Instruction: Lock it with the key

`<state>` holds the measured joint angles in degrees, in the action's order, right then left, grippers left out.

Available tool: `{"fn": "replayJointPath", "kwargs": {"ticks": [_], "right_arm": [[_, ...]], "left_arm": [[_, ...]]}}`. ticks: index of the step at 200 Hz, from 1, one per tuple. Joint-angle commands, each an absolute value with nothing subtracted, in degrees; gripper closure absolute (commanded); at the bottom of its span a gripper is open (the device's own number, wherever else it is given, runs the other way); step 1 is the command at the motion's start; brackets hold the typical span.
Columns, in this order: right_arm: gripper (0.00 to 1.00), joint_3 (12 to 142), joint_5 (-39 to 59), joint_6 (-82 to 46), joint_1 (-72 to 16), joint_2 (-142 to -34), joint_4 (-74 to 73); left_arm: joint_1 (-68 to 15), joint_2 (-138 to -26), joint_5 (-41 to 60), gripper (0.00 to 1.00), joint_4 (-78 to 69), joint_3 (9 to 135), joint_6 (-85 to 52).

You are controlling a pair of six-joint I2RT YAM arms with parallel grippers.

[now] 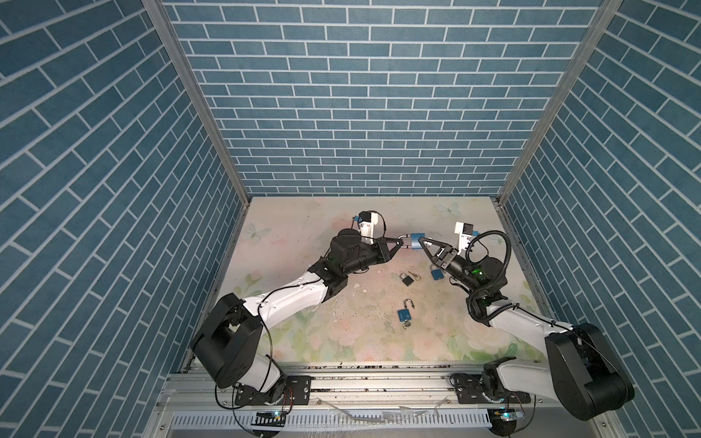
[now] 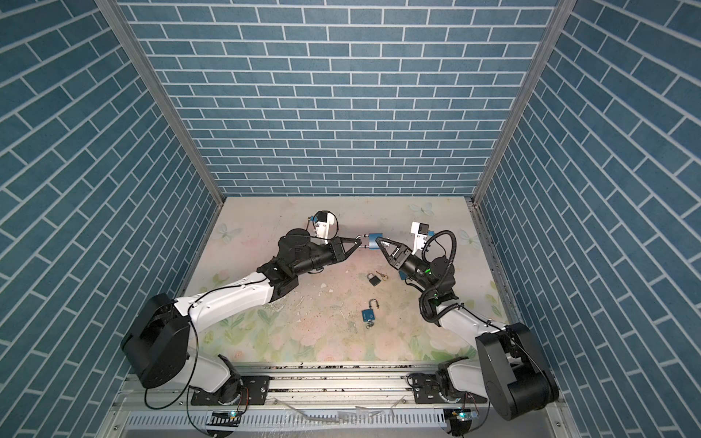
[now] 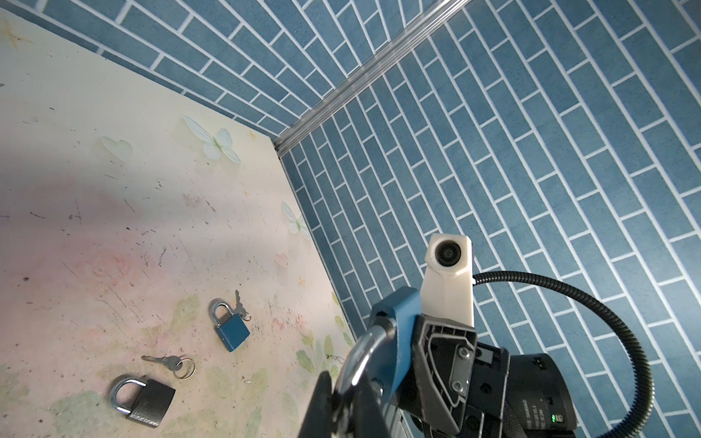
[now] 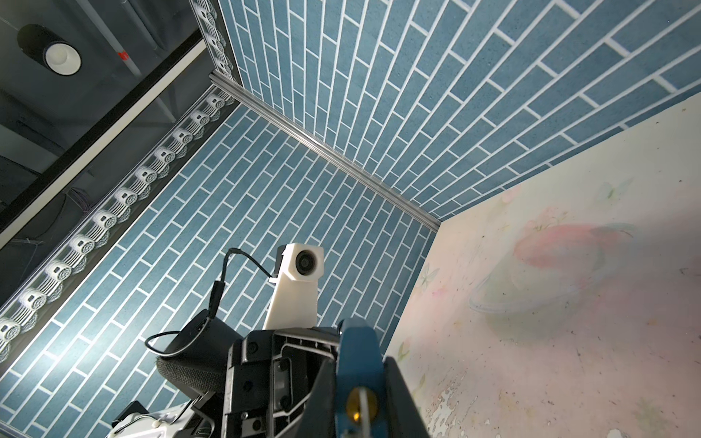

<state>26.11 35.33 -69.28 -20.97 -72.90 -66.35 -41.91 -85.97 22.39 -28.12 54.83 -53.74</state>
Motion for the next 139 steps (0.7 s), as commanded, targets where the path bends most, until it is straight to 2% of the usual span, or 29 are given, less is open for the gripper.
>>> {"fn": "replayJointPath", "kwargs": {"ticks": [1,139], "right_arm": [[1.0,29.31,39.1,-68.14,-22.23,-73.96,-65.72],[1.0,30.9,39.69,-68.03,-23.91,-74.99,-67.8]], "left_arm": [[-45.17,-86.83,30.46,1.0,-30.32,56.95,-52.44],[-45.25,-91.73,31.46,1.0,-27.27,60.21,-54.98]]}}
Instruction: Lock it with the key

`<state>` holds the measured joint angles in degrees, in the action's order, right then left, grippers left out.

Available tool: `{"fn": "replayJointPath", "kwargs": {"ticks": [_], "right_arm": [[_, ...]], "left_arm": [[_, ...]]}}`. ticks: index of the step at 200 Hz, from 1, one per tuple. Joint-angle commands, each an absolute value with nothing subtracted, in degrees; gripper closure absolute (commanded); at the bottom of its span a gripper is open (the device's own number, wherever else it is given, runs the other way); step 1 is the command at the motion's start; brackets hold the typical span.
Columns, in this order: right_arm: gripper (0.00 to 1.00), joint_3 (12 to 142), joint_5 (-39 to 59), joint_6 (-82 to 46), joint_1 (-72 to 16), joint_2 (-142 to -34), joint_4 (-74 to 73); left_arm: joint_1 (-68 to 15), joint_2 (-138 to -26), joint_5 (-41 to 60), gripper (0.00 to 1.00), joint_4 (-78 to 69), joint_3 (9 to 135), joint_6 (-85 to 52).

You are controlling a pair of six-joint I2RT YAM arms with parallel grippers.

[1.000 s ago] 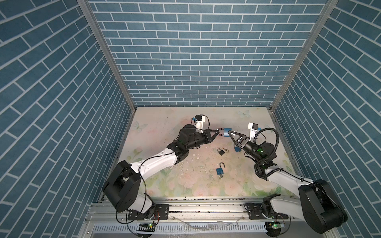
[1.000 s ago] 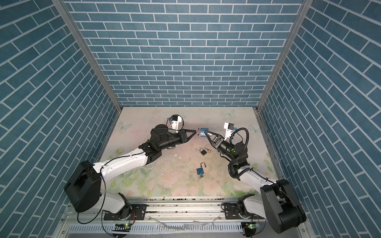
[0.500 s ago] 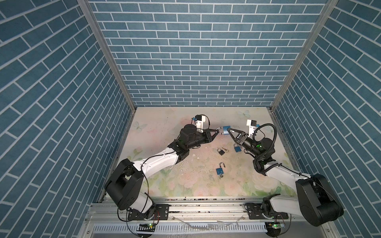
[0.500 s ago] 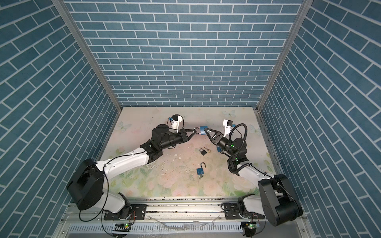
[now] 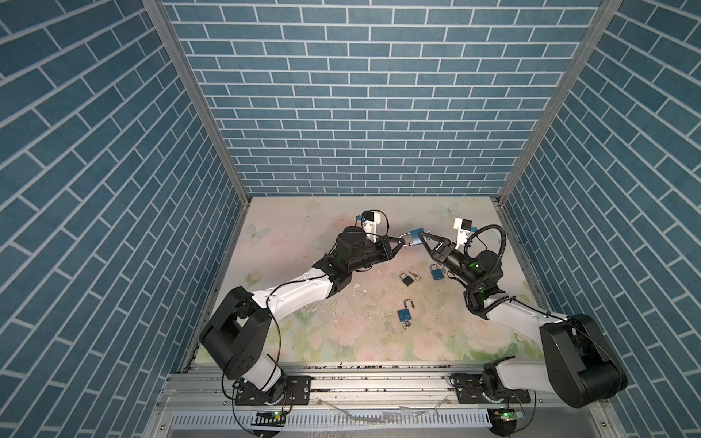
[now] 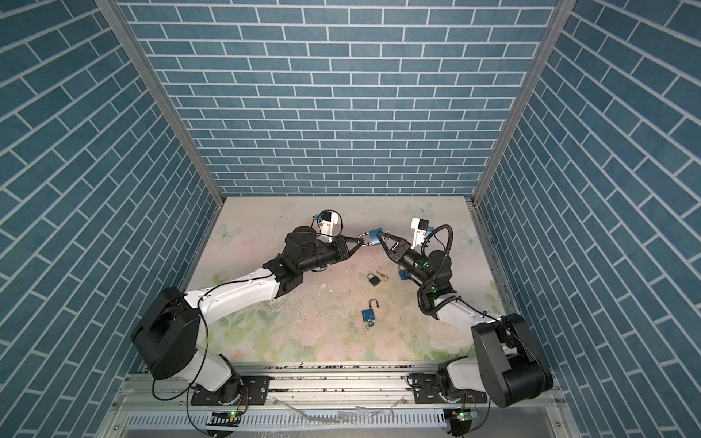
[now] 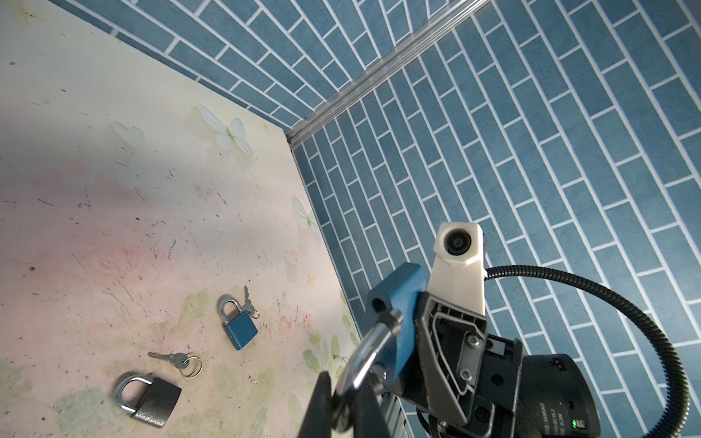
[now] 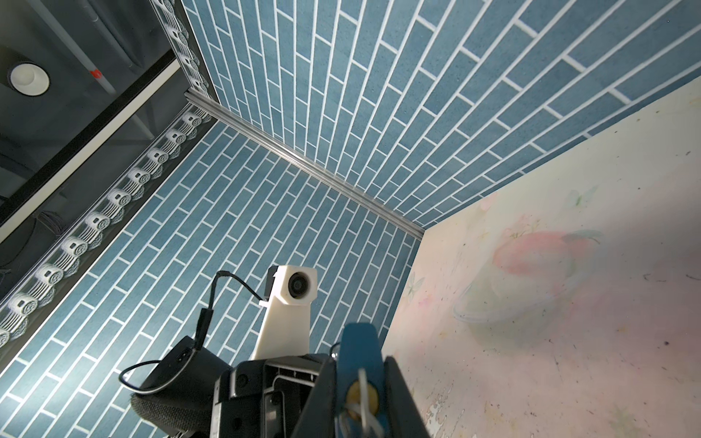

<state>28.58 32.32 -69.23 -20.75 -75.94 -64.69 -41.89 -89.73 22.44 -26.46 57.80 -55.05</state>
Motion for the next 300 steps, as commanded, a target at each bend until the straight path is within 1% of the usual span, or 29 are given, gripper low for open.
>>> {"fn": "replayJointPath", "kwargs": {"ticks": [1,63,101,156,214,300], "right_arm": [[1.0,30.87,39.67,-68.03,-23.91,-74.93,-67.83],[1.0,29.17,39.57,-68.31,-23.88,-73.13,-69.14],[1.0,29.09,39.69,-68.37,-23.91,-72.2,-69.26],[1.0,28.39,39.64,-68.32,-23.91,-71.8,-70.45],[1.0,28.76,41.67,-69.3,-24.08,-72.4,-71.62],[1.0,32.08,45.41,-68.4,-26.54,-75.83,-68.06]], "left_arm": [[-45.26,-91.75,31.46,1.0,-27.3,60.21,-55.0],[-43.69,-92.38,30.77,1.0,-26.69,60.69,-57.84],[-42.54,-93.07,31.77,1.0,-29.07,59.94,-62.63],[-42.06,-92.35,31.28,1.0,-25.86,60.91,-64.29],[-42.1,-92.87,31.55,1.0,-26.64,61.95,-64.34],[-43.5,-94.83,32.34,1.0,-26.8,64.98,-63.62]]}}
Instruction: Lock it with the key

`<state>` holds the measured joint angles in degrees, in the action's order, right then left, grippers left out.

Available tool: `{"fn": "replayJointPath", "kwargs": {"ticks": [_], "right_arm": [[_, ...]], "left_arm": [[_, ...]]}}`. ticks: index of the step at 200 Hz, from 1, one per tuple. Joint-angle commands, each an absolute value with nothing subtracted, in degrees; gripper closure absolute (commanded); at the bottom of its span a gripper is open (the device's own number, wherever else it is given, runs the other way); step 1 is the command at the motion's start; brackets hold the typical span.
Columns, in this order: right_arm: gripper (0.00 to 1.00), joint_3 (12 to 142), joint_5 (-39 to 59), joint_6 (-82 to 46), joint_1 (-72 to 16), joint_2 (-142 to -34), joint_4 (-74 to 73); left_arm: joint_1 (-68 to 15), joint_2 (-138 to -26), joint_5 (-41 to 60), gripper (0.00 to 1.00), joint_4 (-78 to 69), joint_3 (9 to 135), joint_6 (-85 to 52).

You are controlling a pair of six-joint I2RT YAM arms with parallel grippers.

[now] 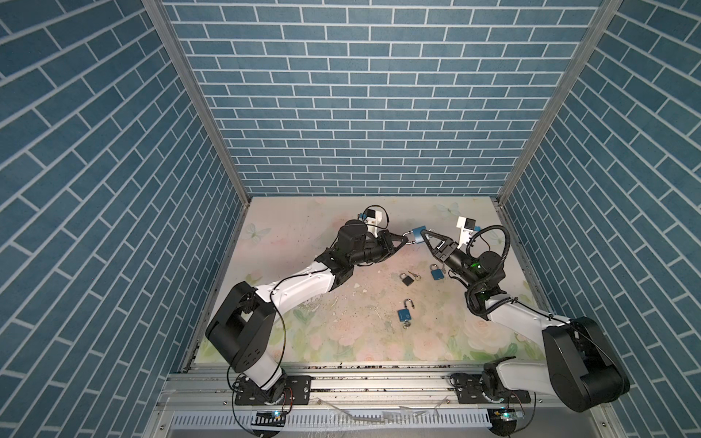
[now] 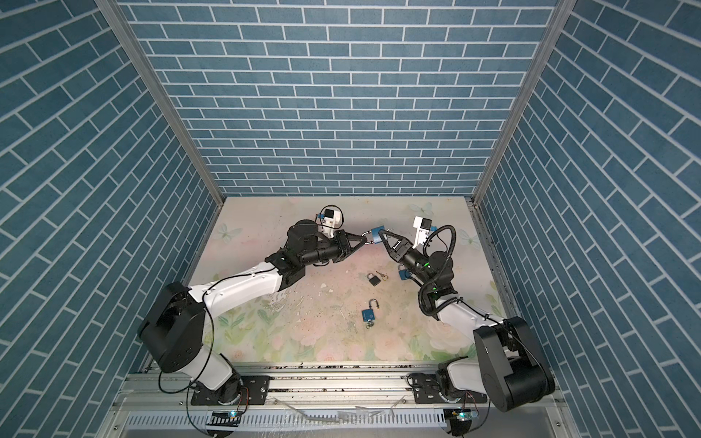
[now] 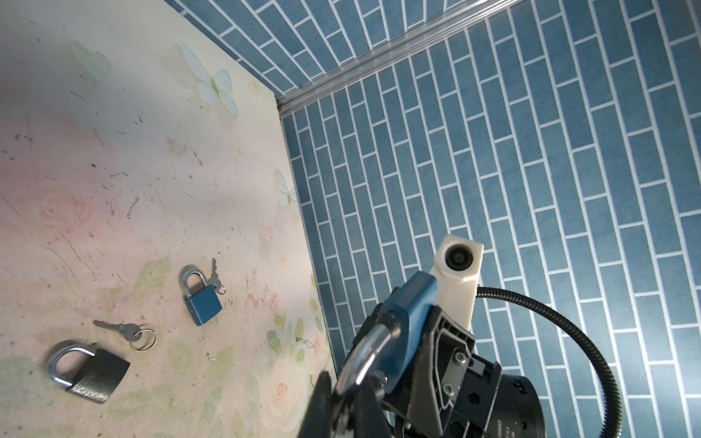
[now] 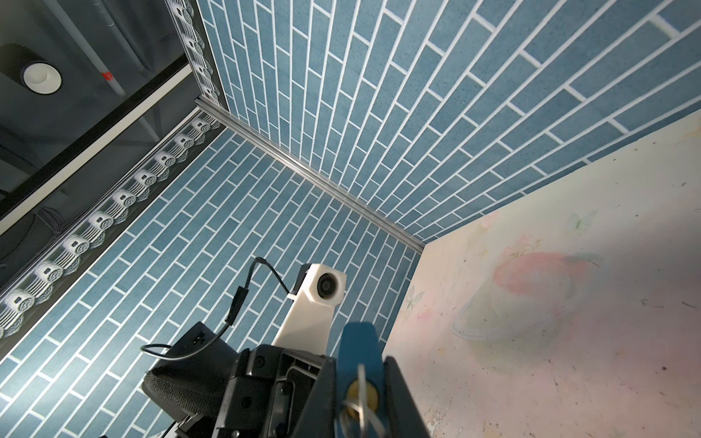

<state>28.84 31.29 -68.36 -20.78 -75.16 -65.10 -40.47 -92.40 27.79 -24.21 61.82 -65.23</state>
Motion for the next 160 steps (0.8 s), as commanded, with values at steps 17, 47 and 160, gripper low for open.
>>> {"fn": "replayJointPath", "kwargs": {"ticks": [17,47,160], "right_arm": [[1.0,32.17,46.17,-68.44,-26.9,-76.11,-67.74],[1.0,31.99,47.41,-68.6,-27.85,-77.23,-67.82],[1.0,30.05,50.45,-71.44,-30.05,-79.83,-73.79]], "left_arm": [[-43.59,-95.04,32.34,1.0,-26.81,65.63,-63.46],[-43.79,-95.53,32.78,1.0,-26.68,66.97,-63.46],[-45.34,-95.04,33.9,1.0,-28.85,68.36,-61.48]]}}
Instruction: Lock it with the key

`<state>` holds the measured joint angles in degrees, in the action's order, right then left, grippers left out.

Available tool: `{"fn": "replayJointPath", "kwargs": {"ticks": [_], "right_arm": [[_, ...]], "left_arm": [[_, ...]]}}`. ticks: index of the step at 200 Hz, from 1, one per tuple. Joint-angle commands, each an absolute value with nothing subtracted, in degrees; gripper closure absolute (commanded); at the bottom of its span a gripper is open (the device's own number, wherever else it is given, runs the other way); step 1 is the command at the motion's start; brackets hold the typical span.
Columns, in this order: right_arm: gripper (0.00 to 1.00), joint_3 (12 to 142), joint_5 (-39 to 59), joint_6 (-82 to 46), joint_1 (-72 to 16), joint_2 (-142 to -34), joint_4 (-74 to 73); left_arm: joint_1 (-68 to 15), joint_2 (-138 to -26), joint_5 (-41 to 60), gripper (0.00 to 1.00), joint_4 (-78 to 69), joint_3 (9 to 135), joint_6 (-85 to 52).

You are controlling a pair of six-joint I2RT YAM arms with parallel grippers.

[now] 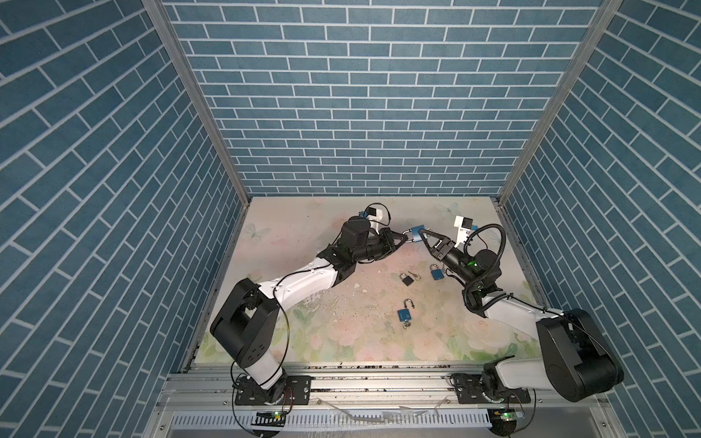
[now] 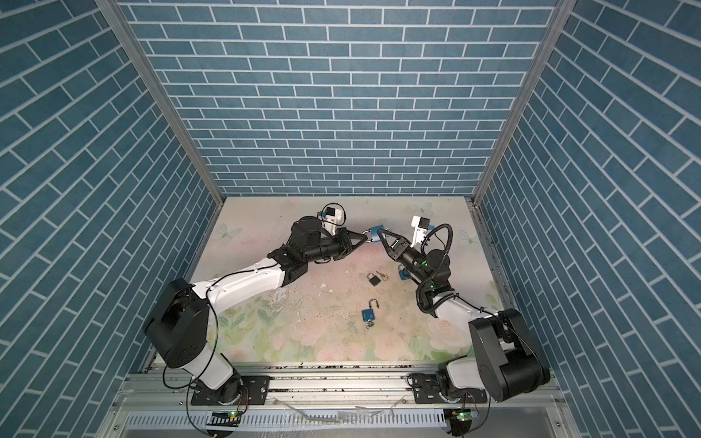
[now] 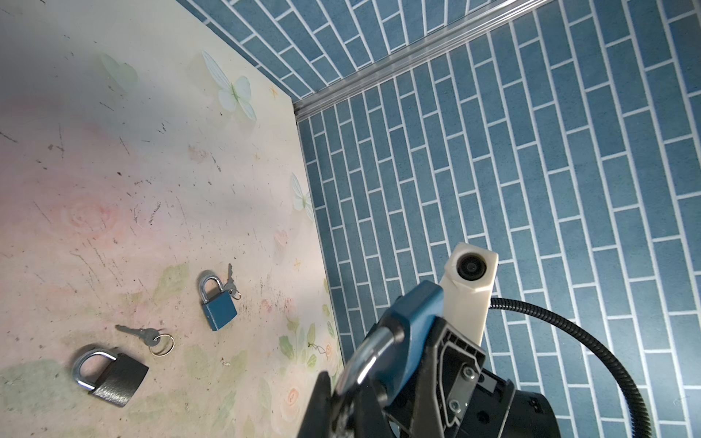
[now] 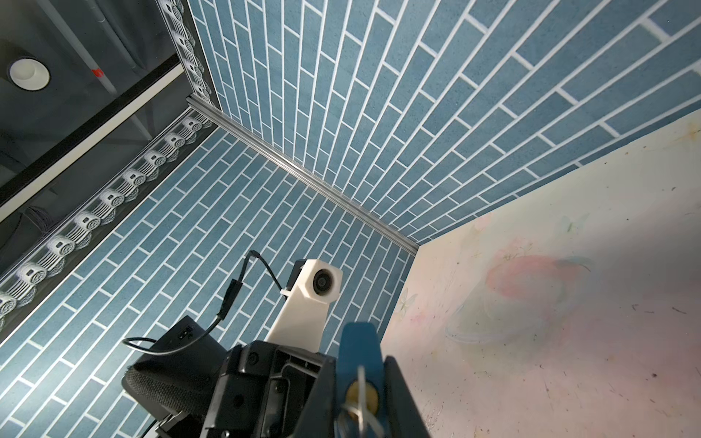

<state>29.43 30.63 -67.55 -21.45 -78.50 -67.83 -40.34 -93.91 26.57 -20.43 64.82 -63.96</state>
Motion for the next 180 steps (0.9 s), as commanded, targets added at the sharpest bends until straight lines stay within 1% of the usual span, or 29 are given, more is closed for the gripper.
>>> {"fn": "replayJointPath", "kwargs": {"ticks": [1,56,103,153,180], "right_arm": [[1.0,30.06,50.45,-71.49,-30.05,-79.86,-73.81],[1.0,30.5,50.54,-71.97,-32.16,-82.66,-75.88],[1.0,30.41,50.03,-71.91,-32.34,-82.62,-75.26],[1.0,29.88,48.28,-71.38,-32.26,-81.98,-75.5],[1.0,29.88,47.21,-71.17,-32.08,-81.91,-75.69]], "left_arm": [[-45.35,-95.03,33.91,1.0,-28.97,68.37,-61.5],[-45.97,-94.33,34.63,1.0,-31.53,68.23,-61.3],[-45.88,-93.26,34.27,1.0,-32.45,66.97,-60.23],[-42.69,-91.47,35.36,1.0,-32.77,63.85,-59.8],[-41.07,-88.95,36.61,1.0,-28.26,63.28,-56.77]]}}
